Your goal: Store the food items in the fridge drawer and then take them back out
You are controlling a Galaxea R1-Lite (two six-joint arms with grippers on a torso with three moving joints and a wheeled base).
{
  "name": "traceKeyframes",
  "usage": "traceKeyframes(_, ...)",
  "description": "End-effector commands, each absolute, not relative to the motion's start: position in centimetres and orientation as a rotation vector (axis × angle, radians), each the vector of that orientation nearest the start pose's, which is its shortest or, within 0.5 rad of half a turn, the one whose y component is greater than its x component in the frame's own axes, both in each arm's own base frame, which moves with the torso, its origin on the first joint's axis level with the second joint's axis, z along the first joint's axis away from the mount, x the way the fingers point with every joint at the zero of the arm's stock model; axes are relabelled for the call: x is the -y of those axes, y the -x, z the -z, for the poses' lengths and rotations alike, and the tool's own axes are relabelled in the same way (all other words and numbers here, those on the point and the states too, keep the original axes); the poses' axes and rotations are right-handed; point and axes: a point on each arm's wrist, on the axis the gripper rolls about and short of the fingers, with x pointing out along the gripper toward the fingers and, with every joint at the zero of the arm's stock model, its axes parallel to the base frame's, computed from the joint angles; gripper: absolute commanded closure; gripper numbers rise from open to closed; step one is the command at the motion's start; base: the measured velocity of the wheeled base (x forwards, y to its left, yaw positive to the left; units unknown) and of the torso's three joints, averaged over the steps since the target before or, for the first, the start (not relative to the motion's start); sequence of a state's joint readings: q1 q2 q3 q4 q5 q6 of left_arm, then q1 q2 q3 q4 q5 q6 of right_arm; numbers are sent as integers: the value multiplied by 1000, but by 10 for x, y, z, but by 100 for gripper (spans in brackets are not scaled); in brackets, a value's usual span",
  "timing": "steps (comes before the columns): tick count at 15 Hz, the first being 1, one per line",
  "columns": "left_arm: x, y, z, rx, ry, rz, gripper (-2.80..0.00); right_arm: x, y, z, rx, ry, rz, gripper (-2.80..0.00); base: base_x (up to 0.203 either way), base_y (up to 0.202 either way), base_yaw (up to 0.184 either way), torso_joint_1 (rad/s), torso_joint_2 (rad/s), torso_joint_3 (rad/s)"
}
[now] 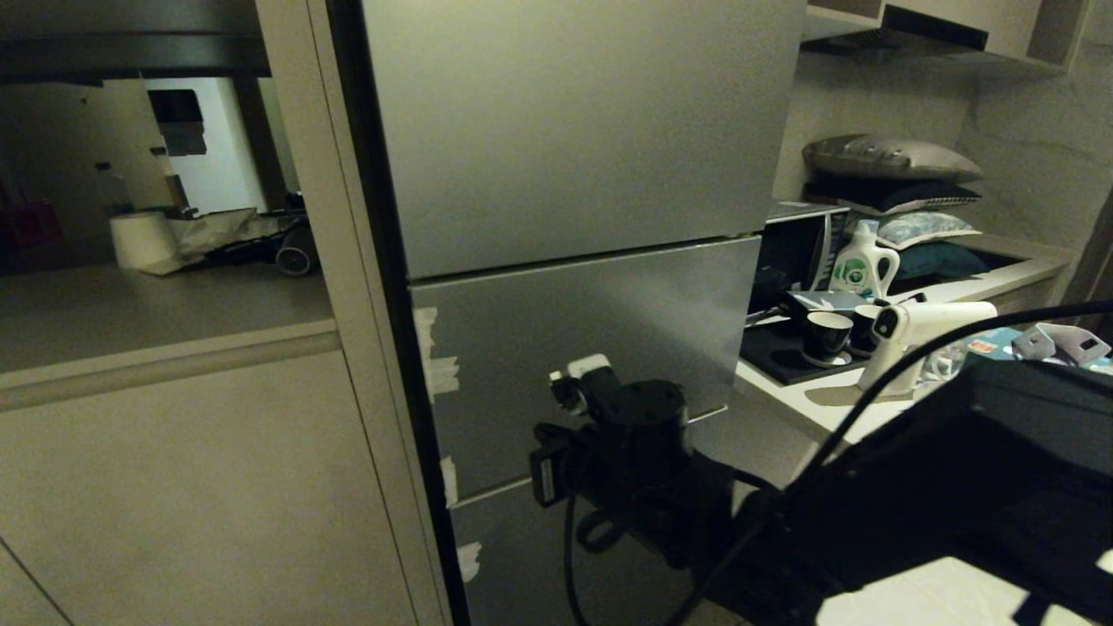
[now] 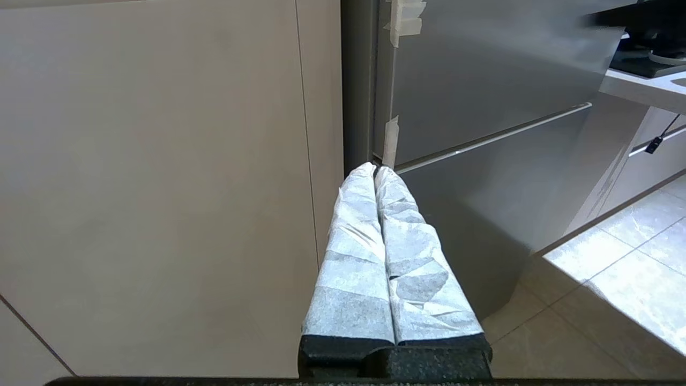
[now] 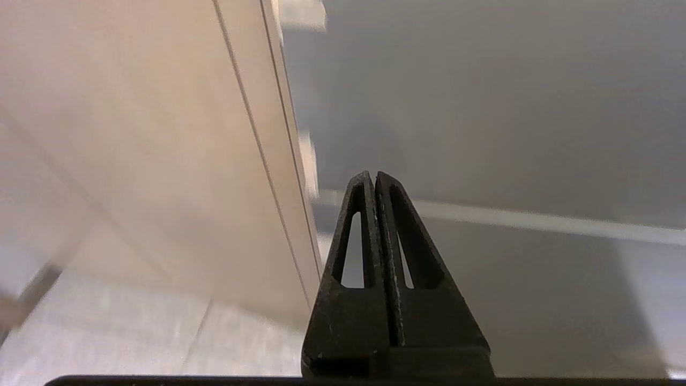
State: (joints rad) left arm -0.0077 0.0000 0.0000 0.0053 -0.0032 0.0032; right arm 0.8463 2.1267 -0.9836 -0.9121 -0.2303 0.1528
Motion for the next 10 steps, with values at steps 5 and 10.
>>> traceKeyframes(5, 0, 23, -75, -8, -3, 11, 0, -135, -139, -191, -139, -60, -429, 0, 0, 0, 0, 0, 0, 0)
traceKeyframes(10, 0, 23, -75, -7, -3, 11, 0, -11, -44, -166, 43, -11, 1, 0, 0, 0, 0, 0, 0, 0)
